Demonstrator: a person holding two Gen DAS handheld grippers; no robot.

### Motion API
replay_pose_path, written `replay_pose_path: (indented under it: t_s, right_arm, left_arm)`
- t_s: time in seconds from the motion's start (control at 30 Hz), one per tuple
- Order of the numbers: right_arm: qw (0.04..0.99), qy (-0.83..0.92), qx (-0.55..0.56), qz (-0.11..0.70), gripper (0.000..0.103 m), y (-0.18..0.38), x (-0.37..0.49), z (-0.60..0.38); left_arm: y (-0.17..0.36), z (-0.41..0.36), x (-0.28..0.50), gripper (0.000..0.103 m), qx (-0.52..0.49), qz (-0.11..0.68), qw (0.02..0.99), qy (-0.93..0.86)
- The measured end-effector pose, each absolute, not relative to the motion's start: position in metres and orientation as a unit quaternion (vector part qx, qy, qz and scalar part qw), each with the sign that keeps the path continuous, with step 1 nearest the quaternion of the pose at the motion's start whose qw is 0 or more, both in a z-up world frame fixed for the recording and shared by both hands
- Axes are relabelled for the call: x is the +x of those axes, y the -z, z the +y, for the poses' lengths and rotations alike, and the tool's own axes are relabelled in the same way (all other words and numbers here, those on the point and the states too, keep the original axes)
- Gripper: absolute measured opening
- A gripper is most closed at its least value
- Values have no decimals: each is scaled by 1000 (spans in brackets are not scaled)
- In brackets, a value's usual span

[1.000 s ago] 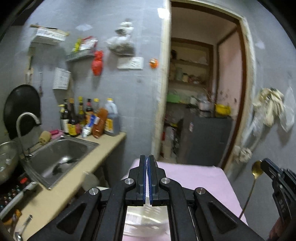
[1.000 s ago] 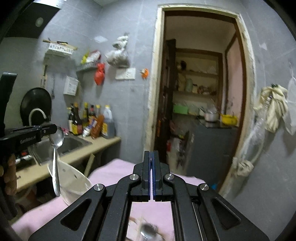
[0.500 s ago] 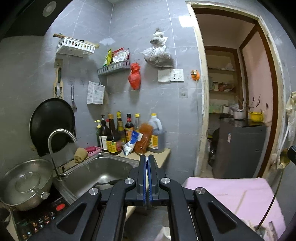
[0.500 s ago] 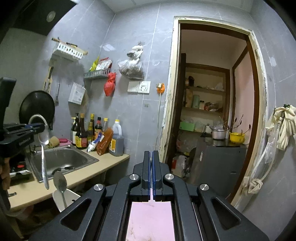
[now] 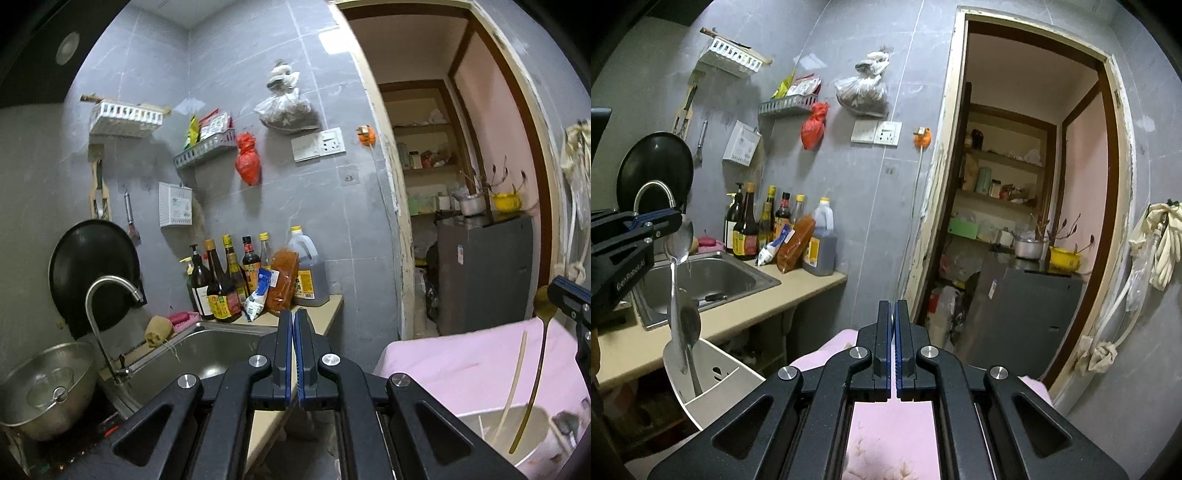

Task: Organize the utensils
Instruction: 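Lift both spoons and carry them over the white caddy, then open the left tool over the caddy while the right tool releases the gold spoon into it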

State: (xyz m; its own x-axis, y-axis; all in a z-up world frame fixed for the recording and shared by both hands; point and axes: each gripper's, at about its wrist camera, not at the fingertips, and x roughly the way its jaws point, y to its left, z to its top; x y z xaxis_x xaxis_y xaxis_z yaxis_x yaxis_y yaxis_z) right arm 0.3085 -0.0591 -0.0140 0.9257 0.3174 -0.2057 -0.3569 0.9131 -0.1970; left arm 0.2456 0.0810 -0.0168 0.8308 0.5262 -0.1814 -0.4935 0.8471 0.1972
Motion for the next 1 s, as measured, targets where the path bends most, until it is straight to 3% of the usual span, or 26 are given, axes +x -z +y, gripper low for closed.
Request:
replay_pose_path:
  t_s: [0.47, 0.83, 1.0]
  right_arm:
    - [971, -182, -107, 109, 2, 32, 311, -55]
    - [970, -189, -93, 123, 2, 31, 305, -68]
    - [970, -192, -86, 125, 2, 26, 300, -78]
  left_arm:
    - [34, 73, 248, 3, 77, 141, 960, -230]
    - [35, 80, 245, 3, 24, 190, 961, -201]
    - [33, 80, 238, 11, 4, 200, 959, -198]
